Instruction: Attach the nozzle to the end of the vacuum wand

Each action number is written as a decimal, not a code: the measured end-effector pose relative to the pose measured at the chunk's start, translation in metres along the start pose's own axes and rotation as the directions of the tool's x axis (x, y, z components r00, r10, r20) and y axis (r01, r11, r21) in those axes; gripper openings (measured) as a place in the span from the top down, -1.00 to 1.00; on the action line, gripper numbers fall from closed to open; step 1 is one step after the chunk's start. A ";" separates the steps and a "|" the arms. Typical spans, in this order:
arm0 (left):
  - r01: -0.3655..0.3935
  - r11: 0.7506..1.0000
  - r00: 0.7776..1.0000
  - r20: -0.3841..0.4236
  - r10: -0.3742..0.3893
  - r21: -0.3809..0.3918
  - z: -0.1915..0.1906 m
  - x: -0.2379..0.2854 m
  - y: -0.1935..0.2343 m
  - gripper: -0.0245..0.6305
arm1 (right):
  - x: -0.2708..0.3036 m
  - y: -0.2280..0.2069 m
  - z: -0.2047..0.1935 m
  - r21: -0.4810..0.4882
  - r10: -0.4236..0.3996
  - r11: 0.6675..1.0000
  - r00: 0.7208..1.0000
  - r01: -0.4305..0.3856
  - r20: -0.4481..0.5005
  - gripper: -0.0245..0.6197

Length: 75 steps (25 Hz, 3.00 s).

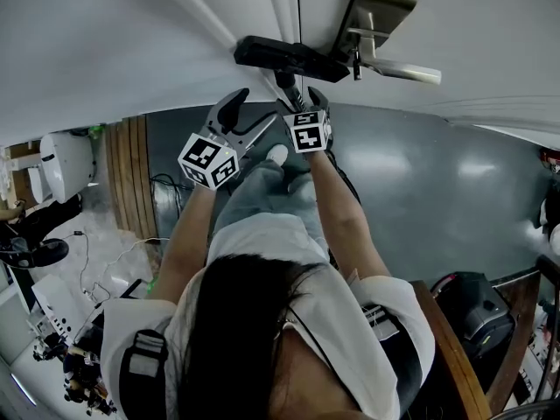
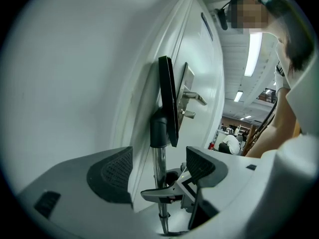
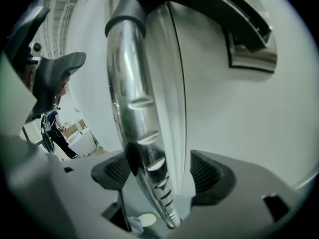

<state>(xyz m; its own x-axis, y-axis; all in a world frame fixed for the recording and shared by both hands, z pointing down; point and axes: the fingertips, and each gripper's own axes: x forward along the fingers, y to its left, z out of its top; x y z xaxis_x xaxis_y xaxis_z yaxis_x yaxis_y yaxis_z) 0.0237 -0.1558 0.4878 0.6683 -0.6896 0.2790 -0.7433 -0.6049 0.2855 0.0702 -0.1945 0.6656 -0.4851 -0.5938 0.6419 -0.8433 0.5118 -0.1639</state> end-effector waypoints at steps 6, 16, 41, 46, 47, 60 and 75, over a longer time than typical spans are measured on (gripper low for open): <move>-0.024 0.999 1.000 -0.015 0.024 -0.025 -0.010 0.000 0.002 -0.06 | -0.032 0.001 0.018 0.016 -0.013 1.000 0.995 0.011 0.103 -0.17; 0.013 0.999 1.000 0.012 -0.012 -0.045 -0.011 0.003 -0.014 -0.06 | -0.106 -0.010 0.046 0.084 -0.058 0.996 0.960 0.037 0.273 -0.17; 0.028 0.997 0.985 0.171 -0.015 -0.078 0.021 -0.011 -0.037 -0.06 | -0.177 0.000 0.089 0.066 -0.030 0.998 0.935 0.007 0.353 -0.15; -0.025 0.998 0.989 0.142 0.032 -0.052 0.020 -0.012 -0.034 -0.05 | -0.179 0.004 0.093 0.008 -0.054 0.998 0.933 0.054 0.356 0.21; -0.030 0.998 0.990 0.139 0.036 -0.049 0.020 -0.013 -0.034 -0.05 | -0.181 0.005 0.094 0.008 -0.057 0.998 0.930 0.058 0.362 0.25; -0.085 0.996 0.983 0.160 0.086 -0.012 0.029 -0.017 -0.030 0.25 | -0.180 0.010 0.099 0.038 -0.105 0.994 0.921 0.098 0.374 0.82; -0.130 0.991 0.979 0.159 0.124 0.030 0.032 -0.011 -0.030 0.93 | -0.168 0.016 0.100 0.036 -0.106 0.994 0.929 0.100 0.355 0.88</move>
<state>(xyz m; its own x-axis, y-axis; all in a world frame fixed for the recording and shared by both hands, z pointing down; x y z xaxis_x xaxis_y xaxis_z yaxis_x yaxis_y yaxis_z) 0.0382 -0.1426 0.4468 0.5582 -0.8136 0.1624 -0.8244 -0.5219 0.2192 0.1156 -0.1486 0.4800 -0.4431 -0.8262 0.3481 -0.8954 0.4271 -0.1261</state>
